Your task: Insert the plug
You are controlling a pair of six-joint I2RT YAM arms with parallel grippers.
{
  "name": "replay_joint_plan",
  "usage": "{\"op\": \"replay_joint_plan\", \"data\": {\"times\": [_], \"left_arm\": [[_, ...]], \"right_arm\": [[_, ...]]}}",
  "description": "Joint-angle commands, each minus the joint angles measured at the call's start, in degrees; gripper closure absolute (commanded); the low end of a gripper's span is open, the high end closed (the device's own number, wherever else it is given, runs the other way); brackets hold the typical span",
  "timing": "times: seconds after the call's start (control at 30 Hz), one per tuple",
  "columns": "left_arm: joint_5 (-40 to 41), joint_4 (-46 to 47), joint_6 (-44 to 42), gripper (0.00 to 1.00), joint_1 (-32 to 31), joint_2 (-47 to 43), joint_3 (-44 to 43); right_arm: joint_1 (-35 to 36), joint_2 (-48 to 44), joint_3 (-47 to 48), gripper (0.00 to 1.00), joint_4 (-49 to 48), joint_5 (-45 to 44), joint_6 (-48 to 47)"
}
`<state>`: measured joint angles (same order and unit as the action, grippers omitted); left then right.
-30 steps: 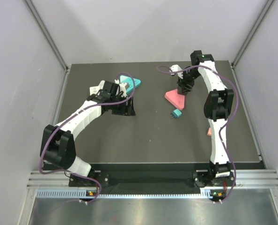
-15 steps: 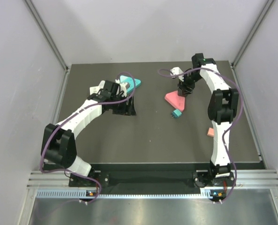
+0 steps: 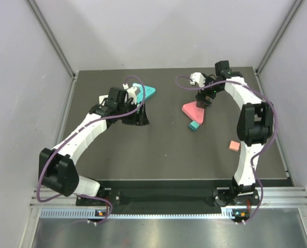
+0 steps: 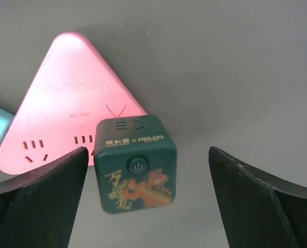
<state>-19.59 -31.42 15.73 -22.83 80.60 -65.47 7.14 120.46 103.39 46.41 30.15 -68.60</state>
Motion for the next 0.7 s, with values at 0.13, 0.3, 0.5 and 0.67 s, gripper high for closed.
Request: {"op": "replay_joint_plan", "data": {"times": [0.13,0.3,0.5,0.67], "left_arm": [[2.01,1.09,0.71,0.27,-1.07,-1.85,-0.09],[7.72,7.59,-0.52,0.28,-8.53,2.18,-2.11],[16.25,16.12,-3.68,0.29,-19.87,12.90,-8.00],[19.07,21.65,-10.78,0.28,-26.64,23.26,-12.57]], "right_arm": [[0.51,-18.50,-10.92,0.00,-20.99,-0.36,23.81],[0.51,-27.45,-19.07,0.00,-32.68,-8.05,51.67],[-0.45,-39.32,-33.42,0.00,-39.22,-10.85,90.62],[-4.67,-41.53,-38.16,0.00,-33.40,-1.32,97.60]]}}
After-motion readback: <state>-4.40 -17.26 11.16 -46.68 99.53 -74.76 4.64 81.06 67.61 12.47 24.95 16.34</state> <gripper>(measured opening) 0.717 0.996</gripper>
